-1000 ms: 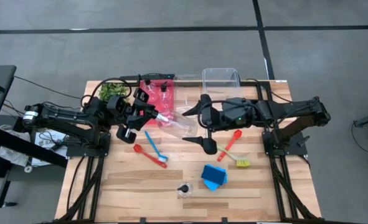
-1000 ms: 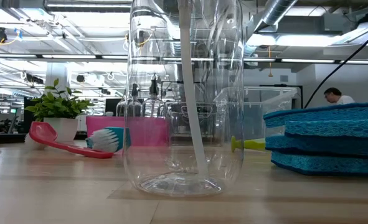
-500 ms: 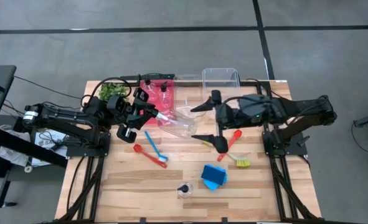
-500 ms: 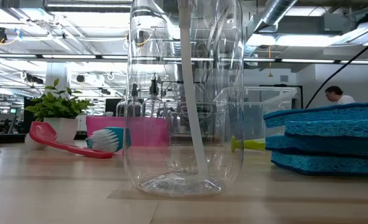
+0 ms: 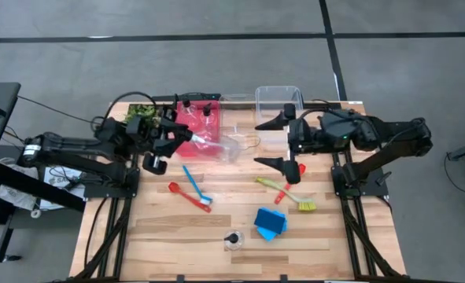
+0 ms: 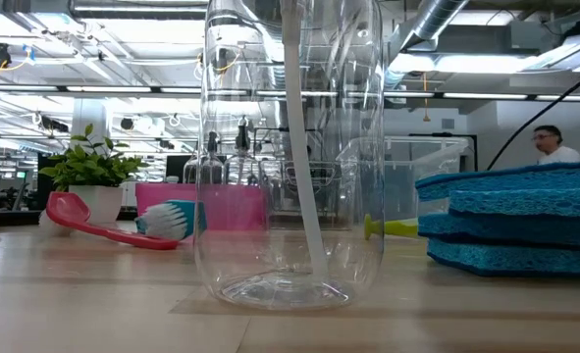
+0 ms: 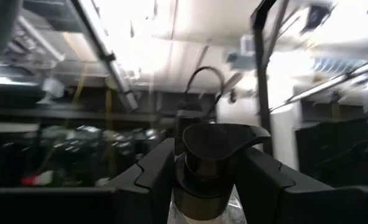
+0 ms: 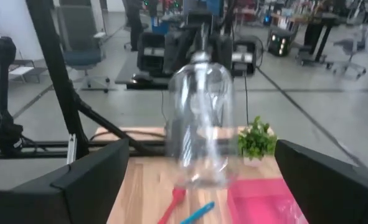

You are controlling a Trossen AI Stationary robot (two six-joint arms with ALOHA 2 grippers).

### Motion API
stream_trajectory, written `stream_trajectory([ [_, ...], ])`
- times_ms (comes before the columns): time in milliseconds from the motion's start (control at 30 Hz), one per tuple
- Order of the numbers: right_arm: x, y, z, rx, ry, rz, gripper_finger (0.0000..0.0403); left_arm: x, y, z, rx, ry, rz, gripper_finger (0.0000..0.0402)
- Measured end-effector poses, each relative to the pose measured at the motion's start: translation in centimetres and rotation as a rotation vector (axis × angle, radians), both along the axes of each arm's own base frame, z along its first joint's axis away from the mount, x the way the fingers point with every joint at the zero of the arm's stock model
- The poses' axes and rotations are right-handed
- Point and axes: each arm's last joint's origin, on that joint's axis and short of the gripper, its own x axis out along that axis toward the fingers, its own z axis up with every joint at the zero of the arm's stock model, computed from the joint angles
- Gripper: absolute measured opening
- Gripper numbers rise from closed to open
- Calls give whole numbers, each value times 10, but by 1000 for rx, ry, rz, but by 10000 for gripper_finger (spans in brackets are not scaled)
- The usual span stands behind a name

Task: Pick & Place Kitchen Sink Supplies
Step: Put the spray bottle into the pink bin

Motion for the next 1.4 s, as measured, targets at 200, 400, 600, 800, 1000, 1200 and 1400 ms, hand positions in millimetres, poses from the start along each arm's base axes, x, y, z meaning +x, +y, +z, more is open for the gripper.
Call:
stream_trajectory([
  [200, 2, 0, -7, 32, 63, -5, 397, -28, 9, 3, 23, 106, 186, 143],
  [400, 3, 1, -10, 36, 86, -4, 398, -43, 17, -5, -18, 252, 371, 143],
  [600, 4, 1, -11, 54, 91, -8, 396, -46, 19, -13, -31, 348, 428, 143],
  [800, 2, 2, -13, 72, 113, 0, 398, -44, 20, -25, -42, 399, 442, 143],
  [1000, 1, 9, -13, 71, 122, 30, 396, -57, 21, -50, -99, 409, 504, 143],
  [1200, 0, 14, -13, 70, 122, 51, 399, -70, 24, -78, -180, 404, 552, 143],
  [1400, 0, 15, -14, 69, 124, 56, 399, -66, 33, -118, -277, 463, 603, 143],
])
